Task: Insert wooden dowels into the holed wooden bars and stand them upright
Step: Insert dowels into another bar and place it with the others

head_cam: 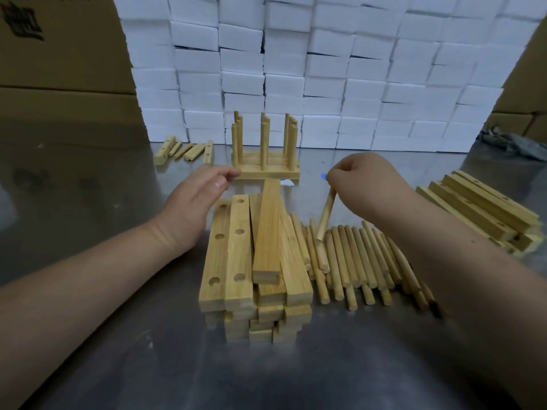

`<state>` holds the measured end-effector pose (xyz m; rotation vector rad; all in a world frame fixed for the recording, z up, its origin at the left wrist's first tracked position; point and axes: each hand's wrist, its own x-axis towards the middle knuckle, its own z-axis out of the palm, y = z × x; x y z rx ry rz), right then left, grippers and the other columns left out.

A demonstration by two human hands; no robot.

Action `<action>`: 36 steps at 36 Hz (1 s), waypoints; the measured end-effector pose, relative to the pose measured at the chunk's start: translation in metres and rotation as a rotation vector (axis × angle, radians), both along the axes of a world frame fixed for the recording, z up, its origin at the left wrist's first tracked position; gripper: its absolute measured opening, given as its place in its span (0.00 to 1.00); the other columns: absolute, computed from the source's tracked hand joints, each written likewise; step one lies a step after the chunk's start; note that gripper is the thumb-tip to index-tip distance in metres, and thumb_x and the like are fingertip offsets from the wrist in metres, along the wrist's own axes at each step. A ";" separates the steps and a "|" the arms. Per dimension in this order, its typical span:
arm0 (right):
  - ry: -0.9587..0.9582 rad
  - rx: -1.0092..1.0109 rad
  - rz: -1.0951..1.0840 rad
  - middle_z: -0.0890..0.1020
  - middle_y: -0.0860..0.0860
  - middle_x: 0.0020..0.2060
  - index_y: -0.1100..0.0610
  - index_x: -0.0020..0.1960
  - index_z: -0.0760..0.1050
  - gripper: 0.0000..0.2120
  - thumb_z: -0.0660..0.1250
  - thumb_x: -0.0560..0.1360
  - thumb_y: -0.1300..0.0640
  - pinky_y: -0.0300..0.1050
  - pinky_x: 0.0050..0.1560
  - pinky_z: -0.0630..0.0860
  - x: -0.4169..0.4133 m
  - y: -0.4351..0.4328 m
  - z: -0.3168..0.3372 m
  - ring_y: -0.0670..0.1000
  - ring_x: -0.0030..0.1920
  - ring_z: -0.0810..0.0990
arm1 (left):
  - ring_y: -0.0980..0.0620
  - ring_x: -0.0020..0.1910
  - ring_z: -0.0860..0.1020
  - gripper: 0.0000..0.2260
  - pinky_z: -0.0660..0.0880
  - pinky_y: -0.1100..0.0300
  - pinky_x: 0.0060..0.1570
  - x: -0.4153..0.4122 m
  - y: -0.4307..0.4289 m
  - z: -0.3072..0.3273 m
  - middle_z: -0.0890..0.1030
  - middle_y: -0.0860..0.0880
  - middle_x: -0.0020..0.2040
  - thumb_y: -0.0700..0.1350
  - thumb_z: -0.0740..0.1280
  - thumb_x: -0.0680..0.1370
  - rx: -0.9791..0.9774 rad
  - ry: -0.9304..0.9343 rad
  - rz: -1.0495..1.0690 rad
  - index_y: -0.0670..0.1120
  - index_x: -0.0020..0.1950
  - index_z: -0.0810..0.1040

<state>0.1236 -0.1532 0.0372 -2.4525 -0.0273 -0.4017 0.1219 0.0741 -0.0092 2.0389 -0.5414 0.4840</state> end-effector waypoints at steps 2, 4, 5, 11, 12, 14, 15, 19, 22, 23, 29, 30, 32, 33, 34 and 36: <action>-0.032 0.061 -0.012 0.65 0.50 0.23 0.65 0.43 0.76 0.12 0.58 0.73 0.58 0.39 0.28 0.60 -0.001 -0.002 0.001 0.49 0.24 0.62 | 0.56 0.59 0.70 0.18 0.63 0.73 0.57 -0.009 -0.003 0.015 0.72 0.48 0.58 0.52 0.52 0.74 0.000 -0.057 0.005 0.49 0.60 0.68; -0.055 0.133 -0.012 0.68 0.49 0.23 0.60 0.41 0.77 0.10 0.59 0.72 0.58 0.40 0.28 0.62 0.000 -0.003 0.000 0.49 0.24 0.64 | 0.56 0.62 0.67 0.21 0.62 0.70 0.61 -0.025 -0.007 0.038 0.70 0.50 0.60 0.57 0.51 0.72 0.084 -0.168 -0.028 0.52 0.62 0.66; -0.069 0.172 -0.015 0.69 0.49 0.24 0.58 0.39 0.76 0.09 0.59 0.72 0.58 0.40 0.28 0.62 0.000 -0.002 0.000 0.49 0.24 0.65 | 0.57 0.64 0.65 0.21 0.61 0.69 0.62 -0.034 -0.010 0.050 0.68 0.53 0.61 0.58 0.51 0.71 0.142 -0.212 -0.053 0.56 0.62 0.65; -0.115 0.480 -0.063 0.72 0.53 0.30 0.59 0.39 0.76 0.09 0.60 0.74 0.58 0.41 0.30 0.62 0.004 -0.003 -0.001 0.49 0.27 0.66 | 0.55 0.69 0.61 0.34 0.61 0.41 0.66 -0.089 -0.038 0.055 0.64 0.58 0.68 0.71 0.57 0.65 0.510 -0.318 0.024 0.59 0.68 0.62; -0.122 0.533 -0.072 0.72 0.52 0.30 0.57 0.37 0.76 0.09 0.60 0.74 0.58 0.42 0.30 0.63 0.005 -0.003 -0.001 0.49 0.28 0.67 | 0.52 0.70 0.61 0.35 0.58 0.37 0.67 -0.096 -0.038 0.045 0.65 0.54 0.69 0.72 0.55 0.67 0.578 -0.375 0.028 0.56 0.68 0.62; -0.133 0.615 -0.083 0.72 0.51 0.30 0.54 0.35 0.75 0.10 0.62 0.74 0.58 0.43 0.34 0.66 0.006 -0.003 0.001 0.49 0.30 0.68 | 0.49 0.71 0.60 0.37 0.52 0.39 0.70 -0.107 -0.032 0.024 0.63 0.50 0.70 0.74 0.54 0.67 0.660 -0.407 0.034 0.52 0.69 0.62; -0.134 0.646 -0.083 0.72 0.51 0.30 0.55 0.34 0.75 0.10 0.62 0.74 0.58 0.44 0.36 0.67 0.007 -0.002 0.002 0.50 0.31 0.68 | 0.47 0.72 0.59 0.39 0.51 0.39 0.70 -0.111 -0.029 0.015 0.62 0.48 0.70 0.74 0.55 0.66 0.685 -0.406 0.035 0.52 0.68 0.62; -0.145 0.720 -0.057 0.71 0.50 0.28 0.56 0.34 0.75 0.10 0.63 0.73 0.59 0.44 0.37 0.68 0.009 0.003 0.004 0.49 0.30 0.68 | 0.43 0.67 0.63 0.35 0.48 0.27 0.56 -0.114 -0.027 -0.008 0.65 0.46 0.67 0.73 0.55 0.65 0.782 -0.503 0.084 0.52 0.64 0.66; -0.166 0.733 -0.029 0.71 0.49 0.28 0.55 0.35 0.75 0.09 0.62 0.74 0.59 0.43 0.37 0.69 0.008 0.006 0.002 0.48 0.31 0.68 | 0.42 0.65 0.67 0.32 0.60 0.30 0.56 -0.111 -0.030 -0.011 0.66 0.48 0.65 0.71 0.58 0.65 0.766 -0.555 0.101 0.52 0.62 0.67; -0.173 0.732 -0.022 0.71 0.49 0.28 0.55 0.35 0.76 0.09 0.62 0.74 0.59 0.43 0.38 0.69 0.008 0.006 0.002 0.48 0.31 0.68 | 0.41 0.65 0.69 0.32 0.67 0.35 0.55 -0.110 -0.030 -0.011 0.67 0.48 0.64 0.70 0.60 0.65 0.754 -0.562 0.096 0.51 0.61 0.67; -0.191 0.738 0.003 0.70 0.47 0.26 0.54 0.35 0.76 0.10 0.61 0.74 0.59 0.40 0.36 0.69 0.004 0.007 0.003 0.47 0.29 0.68 | 0.41 0.62 0.74 0.30 0.79 0.49 0.47 -0.099 -0.032 -0.010 0.73 0.48 0.62 0.67 0.65 0.64 0.733 -0.577 0.081 0.49 0.57 0.69; -0.192 0.739 0.007 0.71 0.47 0.26 0.54 0.36 0.76 0.10 0.61 0.74 0.59 0.40 0.36 0.69 0.003 0.007 0.003 0.47 0.29 0.68 | 0.41 0.61 0.75 0.30 0.79 0.49 0.46 -0.097 -0.033 -0.009 0.76 0.47 0.61 0.67 0.65 0.64 0.734 -0.570 0.086 0.49 0.57 0.69; -0.189 0.744 0.017 0.71 0.46 0.25 0.54 0.36 0.76 0.10 0.61 0.74 0.59 0.41 0.35 0.69 0.003 0.009 0.002 0.47 0.28 0.68 | 0.40 0.61 0.75 0.29 0.79 0.49 0.46 -0.092 -0.033 -0.007 0.79 0.45 0.59 0.66 0.65 0.64 0.748 -0.551 0.094 0.48 0.56 0.69; -0.185 0.746 0.017 0.71 0.46 0.25 0.54 0.36 0.76 0.10 0.61 0.74 0.58 0.41 0.35 0.68 0.003 0.009 0.002 0.47 0.28 0.68 | 0.40 0.61 0.75 0.29 0.78 0.50 0.47 -0.088 -0.033 -0.007 0.79 0.45 0.58 0.65 0.65 0.64 0.757 -0.544 0.093 0.48 0.56 0.69; -0.180 0.747 0.016 0.71 0.46 0.25 0.54 0.36 0.76 0.10 0.61 0.74 0.58 0.41 0.36 0.68 0.003 0.009 0.001 0.47 0.29 0.68 | 0.40 0.61 0.75 0.29 0.78 0.50 0.48 -0.085 -0.033 -0.007 0.79 0.45 0.59 0.66 0.65 0.64 0.765 -0.540 0.089 0.47 0.57 0.69; -0.174 0.748 0.018 0.71 0.47 0.26 0.54 0.36 0.76 0.09 0.62 0.74 0.58 0.42 0.37 0.69 0.003 0.010 0.000 0.47 0.29 0.68 | 0.40 0.61 0.75 0.29 0.76 0.50 0.51 -0.079 -0.031 -0.006 0.79 0.44 0.59 0.66 0.64 0.65 0.786 -0.535 0.081 0.47 0.57 0.69</action>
